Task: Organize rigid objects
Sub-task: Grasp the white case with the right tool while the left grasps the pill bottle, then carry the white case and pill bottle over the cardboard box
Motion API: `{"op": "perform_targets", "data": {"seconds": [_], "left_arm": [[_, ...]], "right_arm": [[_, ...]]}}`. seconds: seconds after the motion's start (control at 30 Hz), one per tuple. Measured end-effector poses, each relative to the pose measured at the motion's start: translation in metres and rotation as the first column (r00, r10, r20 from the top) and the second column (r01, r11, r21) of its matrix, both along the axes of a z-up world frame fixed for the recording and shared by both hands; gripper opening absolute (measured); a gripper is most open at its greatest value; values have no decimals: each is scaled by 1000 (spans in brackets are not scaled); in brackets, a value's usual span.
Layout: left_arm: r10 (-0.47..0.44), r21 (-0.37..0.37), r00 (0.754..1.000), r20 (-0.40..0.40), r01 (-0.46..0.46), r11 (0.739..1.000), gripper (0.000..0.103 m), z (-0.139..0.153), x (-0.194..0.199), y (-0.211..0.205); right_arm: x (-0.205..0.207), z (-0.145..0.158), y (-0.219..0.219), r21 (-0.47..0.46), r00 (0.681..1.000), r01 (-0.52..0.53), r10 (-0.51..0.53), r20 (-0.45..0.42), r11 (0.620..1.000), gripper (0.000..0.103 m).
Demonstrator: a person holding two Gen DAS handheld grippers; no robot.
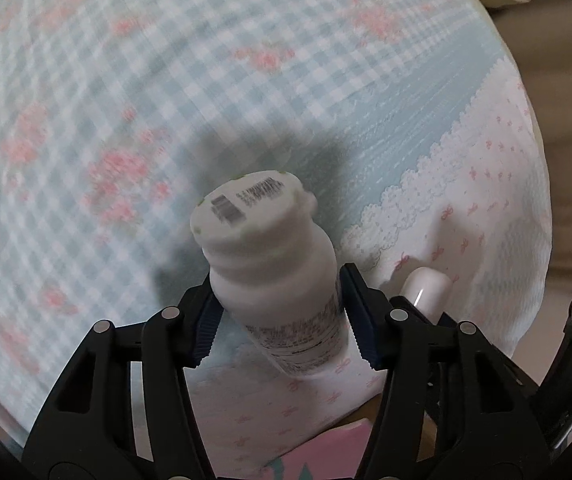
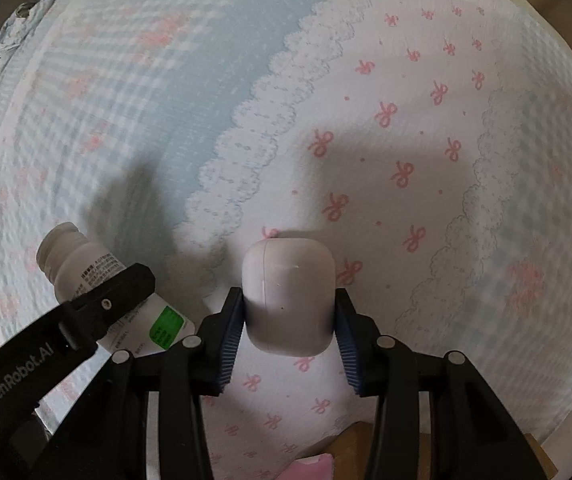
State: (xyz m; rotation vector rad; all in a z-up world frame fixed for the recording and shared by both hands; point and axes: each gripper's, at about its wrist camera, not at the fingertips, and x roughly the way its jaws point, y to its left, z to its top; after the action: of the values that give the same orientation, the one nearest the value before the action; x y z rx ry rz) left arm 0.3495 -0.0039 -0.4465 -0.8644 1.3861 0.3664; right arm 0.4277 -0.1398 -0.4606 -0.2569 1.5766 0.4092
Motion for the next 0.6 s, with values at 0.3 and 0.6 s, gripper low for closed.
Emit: {"op": "perform_targets", "data": {"seconds": [0.3,0.6], "left_arm": [[-69,52,992,104,64,997,48,46,-14,27],[-185,102,951,248,164,981,48,130,-38,24]], "right_arm": [[-8,48,-9,99,997,54,-60,58,994,40],[-35,109,-39,190,976,144,-171,136,971,40]]}}
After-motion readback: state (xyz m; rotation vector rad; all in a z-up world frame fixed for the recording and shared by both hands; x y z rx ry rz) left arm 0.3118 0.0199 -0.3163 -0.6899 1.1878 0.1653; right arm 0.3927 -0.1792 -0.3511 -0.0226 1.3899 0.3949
